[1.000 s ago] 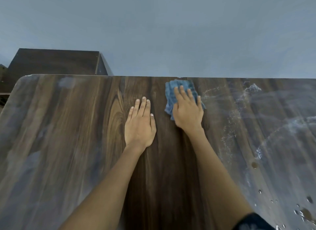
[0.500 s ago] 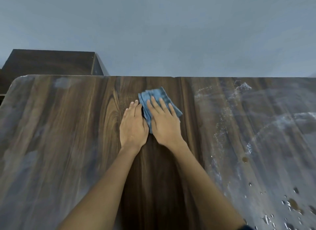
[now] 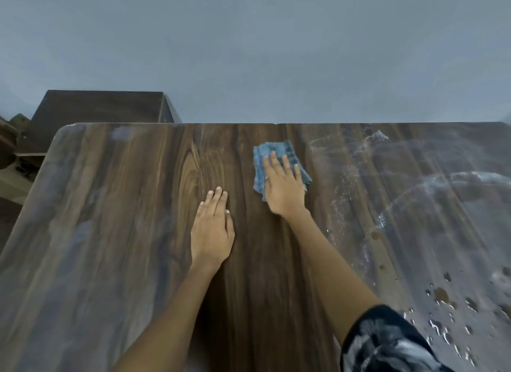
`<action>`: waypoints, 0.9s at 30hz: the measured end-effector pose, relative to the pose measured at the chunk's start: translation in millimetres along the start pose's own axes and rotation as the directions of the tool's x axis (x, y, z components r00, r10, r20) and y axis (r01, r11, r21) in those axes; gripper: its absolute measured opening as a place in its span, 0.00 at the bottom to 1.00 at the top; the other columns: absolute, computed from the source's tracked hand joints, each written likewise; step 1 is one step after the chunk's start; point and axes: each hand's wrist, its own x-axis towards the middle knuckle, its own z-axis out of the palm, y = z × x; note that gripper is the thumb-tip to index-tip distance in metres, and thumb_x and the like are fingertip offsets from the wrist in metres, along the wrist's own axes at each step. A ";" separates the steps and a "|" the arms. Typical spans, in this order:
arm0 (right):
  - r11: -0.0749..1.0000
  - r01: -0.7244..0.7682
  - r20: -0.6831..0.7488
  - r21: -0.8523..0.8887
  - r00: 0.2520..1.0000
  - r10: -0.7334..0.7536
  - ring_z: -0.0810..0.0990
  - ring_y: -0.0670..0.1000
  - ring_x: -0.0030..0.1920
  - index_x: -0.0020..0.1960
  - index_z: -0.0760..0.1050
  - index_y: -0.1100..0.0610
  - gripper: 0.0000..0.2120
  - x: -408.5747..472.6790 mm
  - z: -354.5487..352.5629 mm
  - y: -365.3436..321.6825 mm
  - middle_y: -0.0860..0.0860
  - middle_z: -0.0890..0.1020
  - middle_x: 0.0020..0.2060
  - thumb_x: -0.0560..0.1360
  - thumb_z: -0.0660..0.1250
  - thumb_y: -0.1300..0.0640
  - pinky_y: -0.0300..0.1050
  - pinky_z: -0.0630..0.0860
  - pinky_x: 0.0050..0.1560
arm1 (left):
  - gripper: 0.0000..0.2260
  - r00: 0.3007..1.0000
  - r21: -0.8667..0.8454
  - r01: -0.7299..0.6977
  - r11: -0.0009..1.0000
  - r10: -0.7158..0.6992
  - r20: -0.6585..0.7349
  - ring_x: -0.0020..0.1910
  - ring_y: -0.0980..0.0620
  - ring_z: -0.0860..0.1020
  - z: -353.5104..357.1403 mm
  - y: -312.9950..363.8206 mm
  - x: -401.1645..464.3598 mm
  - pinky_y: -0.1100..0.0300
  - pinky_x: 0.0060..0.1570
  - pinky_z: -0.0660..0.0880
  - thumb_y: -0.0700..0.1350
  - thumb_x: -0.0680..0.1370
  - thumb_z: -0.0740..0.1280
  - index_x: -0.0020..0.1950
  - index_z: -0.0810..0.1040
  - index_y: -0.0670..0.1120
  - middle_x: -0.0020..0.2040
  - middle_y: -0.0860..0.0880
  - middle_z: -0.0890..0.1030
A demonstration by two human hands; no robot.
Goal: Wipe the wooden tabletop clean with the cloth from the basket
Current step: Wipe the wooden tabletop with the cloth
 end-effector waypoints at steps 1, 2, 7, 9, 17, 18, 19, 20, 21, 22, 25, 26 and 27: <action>0.997 0.072 -0.018 -0.002 0.997 -0.072 0.48 0.54 0.76 0.77 0.49 0.55 0.27 -17.8 3.4 -4.8 0.51 0.52 0.77 0.79 0.48 0.51 0.54 0.45 0.74 | 0.19 1.000 -0.001 -0.001 1.000 0.001 -0.001 0.73 0.50 0.60 -0.7 -1.0 -5.4 0.56 0.72 0.54 0.41 0.80 0.55 0.71 0.65 0.42 0.72 0.46 0.65; 0.991 0.132 -0.029 0.007 0.991 -0.132 0.52 0.54 0.76 0.76 0.53 0.55 0.28 -38.2 7.0 -9.4 0.52 0.56 0.76 0.78 0.45 0.50 0.54 0.47 0.74 | 0.19 1.000 0.001 0.000 1.000 0.000 -0.001 0.73 0.50 0.60 -1.2 -1.9 -10.4 0.56 0.72 0.54 0.42 0.80 0.56 0.71 0.65 0.42 0.72 0.46 0.65; 0.953 0.293 -0.014 -0.073 0.955 -0.295 0.57 0.51 0.73 0.75 0.56 0.54 0.32 -146.2 37.6 -7.1 0.51 0.63 0.73 0.72 0.54 0.47 0.54 0.52 0.71 | 0.19 1.000 0.003 0.010 1.000 -0.010 0.013 0.73 0.51 0.58 -4.0 -3.9 -30.5 0.57 0.72 0.52 0.43 0.81 0.55 0.72 0.63 0.42 0.72 0.46 0.64; 0.962 0.268 -0.041 -0.058 0.962 -0.271 0.59 0.50 0.73 0.75 0.56 0.53 0.30 -173.8 41.1 5.5 0.50 0.63 0.73 0.74 0.52 0.49 0.52 0.55 0.69 | 0.19 1.000 0.007 0.013 1.000 -0.013 0.015 0.73 0.51 0.58 -4.7 -4.5 -36.3 0.57 0.72 0.53 0.43 0.81 0.54 0.72 0.63 0.42 0.73 0.46 0.64; 0.998 -0.021 -0.099 0.055 0.995 0.026 0.54 0.51 0.75 0.76 0.52 0.52 0.24 -123.8 27.6 26.1 0.48 0.57 0.75 0.80 0.46 0.52 0.49 0.46 0.74 | 0.20 0.999 0.026 0.029 0.999 -0.030 0.031 0.74 0.52 0.56 -12.5 -5.0 -72.4 0.58 0.72 0.50 0.44 0.81 0.54 0.72 0.62 0.43 0.73 0.48 0.62; 0.996 -0.058 -0.077 0.063 0.995 0.063 0.51 0.52 0.76 0.77 0.49 0.52 0.24 -111.8 24.5 22.0 0.49 0.54 0.76 0.81 0.47 0.53 0.50 0.44 0.74 | 0.20 0.999 0.025 0.036 0.999 -0.037 0.032 0.74 0.53 0.56 -13.2 -5.4 -78.4 0.58 0.72 0.50 0.44 0.81 0.54 0.73 0.61 0.43 0.74 0.48 0.62; 0.994 -0.088 -0.050 0.069 0.995 0.091 0.48 0.52 0.76 0.77 0.46 0.52 0.25 -103.1 21.2 15.9 0.48 0.51 0.76 0.82 0.47 0.53 0.51 0.42 0.74 | 0.20 0.999 0.024 0.040 0.999 -0.041 0.031 0.74 0.53 0.56 -14.4 -5.2 -84.6 0.58 0.72 0.50 0.44 0.81 0.54 0.73 0.61 0.43 0.73 0.48 0.62; 0.992 -0.102 -0.032 0.071 0.994 0.104 0.45 0.52 0.76 0.77 0.45 0.52 0.25 -97.7 18.1 8.9 0.48 0.49 0.77 0.82 0.47 0.53 0.52 0.42 0.74 | 0.20 0.999 0.021 0.042 0.999 -0.042 0.029 0.73 0.53 0.56 -14.9 -5.3 -90.3 0.58 0.72 0.50 0.44 0.81 0.54 0.73 0.61 0.43 0.73 0.48 0.62; 0.994 -0.086 -0.024 0.070 0.996 0.088 0.44 0.53 0.76 0.77 0.45 0.52 0.25 -95.8 14.9 0.7 0.48 0.48 0.77 0.82 0.46 0.53 0.53 0.41 0.74 | 0.20 0.999 0.019 0.042 0.999 -0.043 0.025 0.73 0.53 0.56 -15.2 -5.1 -95.3 0.58 0.72 0.50 0.44 0.81 0.54 0.72 0.61 0.43 0.73 0.48 0.62; 0.997 -0.043 -0.017 0.068 0.999 0.044 0.44 0.53 0.76 0.77 0.44 0.52 0.25 -96.6 12.8 -7.5 0.49 0.47 0.77 0.82 0.46 0.53 0.53 0.41 0.74 | 0.19 0.999 0.018 0.043 0.999 -0.043 0.022 0.73 0.53 0.56 -15.5 -5.5 -99.6 0.58 0.72 0.50 0.44 0.81 0.53 0.72 0.62 0.42 0.73 0.48 0.63; 0.988 0.154 0.042 0.019 0.987 -0.154 0.41 0.52 0.76 0.77 0.42 0.52 0.26 -119.4 15.9 -29.2 0.49 0.44 0.77 0.82 0.48 0.52 0.53 0.39 0.74 | 0.22 0.999 0.024 0.049 0.998 -0.050 0.020 0.73 0.53 0.57 -15.2 -7.7 -108.9 0.58 0.71 0.52 0.47 0.80 0.49 0.72 0.63 0.42 0.72 0.47 0.64; 0.979 0.206 0.058 0.001 0.977 -0.205 0.40 0.51 0.76 0.77 0.41 0.52 0.28 -132.6 19.5 -34.6 0.49 0.44 0.76 0.81 0.49 0.51 0.53 0.38 0.74 | 0.23 0.999 0.029 0.046 0.999 -0.046 0.021 0.72 0.53 0.57 -15.2 -8.7 -111.6 0.57 0.71 0.52 0.48 0.79 0.48 0.71 0.64 0.42 0.72 0.47 0.65; 0.969 0.248 0.062 -0.009 0.967 -0.247 0.41 0.51 0.76 0.77 0.41 0.53 0.30 -147.3 23.9 -38.5 0.49 0.44 0.76 0.80 0.52 0.50 0.54 0.39 0.74 | 0.24 0.999 0.031 0.040 0.999 -0.041 0.018 0.72 0.54 0.57 -15.5 -9.3 -114.2 0.57 0.71 0.53 0.49 0.79 0.46 0.71 0.64 0.42 0.72 0.47 0.65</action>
